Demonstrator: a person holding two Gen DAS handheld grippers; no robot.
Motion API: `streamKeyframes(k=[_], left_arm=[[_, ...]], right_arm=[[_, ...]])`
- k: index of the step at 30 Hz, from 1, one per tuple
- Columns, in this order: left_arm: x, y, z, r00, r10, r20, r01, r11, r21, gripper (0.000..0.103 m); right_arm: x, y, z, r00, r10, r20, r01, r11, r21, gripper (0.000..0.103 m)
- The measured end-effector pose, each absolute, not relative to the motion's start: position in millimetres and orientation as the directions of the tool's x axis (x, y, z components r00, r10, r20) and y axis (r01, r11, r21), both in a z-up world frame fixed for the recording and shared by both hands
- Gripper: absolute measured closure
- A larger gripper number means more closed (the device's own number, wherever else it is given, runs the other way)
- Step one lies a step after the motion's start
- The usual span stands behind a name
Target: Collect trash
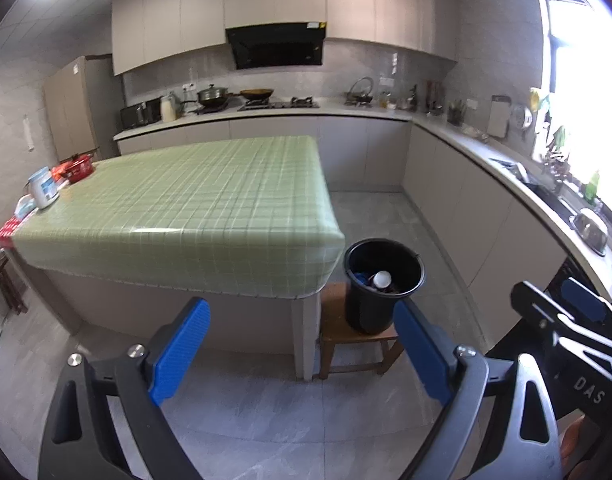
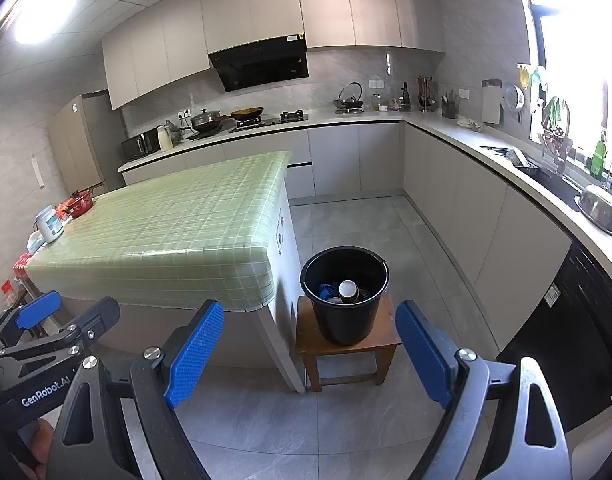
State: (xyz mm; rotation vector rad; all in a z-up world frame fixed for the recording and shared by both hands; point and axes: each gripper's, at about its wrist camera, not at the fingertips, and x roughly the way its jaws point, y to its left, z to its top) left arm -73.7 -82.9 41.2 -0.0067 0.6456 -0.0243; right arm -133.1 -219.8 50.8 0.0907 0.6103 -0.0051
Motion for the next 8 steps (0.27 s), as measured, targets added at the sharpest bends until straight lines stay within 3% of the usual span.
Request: streamKeyframes(k=[8], left_arm=[[-71.5, -88.6, 46.3, 0.819, -0.032, -0.573, 0.040, 0.999, 0.002, 0.009]], right_arm=[[-128.6, -224.8, 48.8, 0.815, 0.009, -0.579, 0.053, 0.995, 0.090, 0.013]])
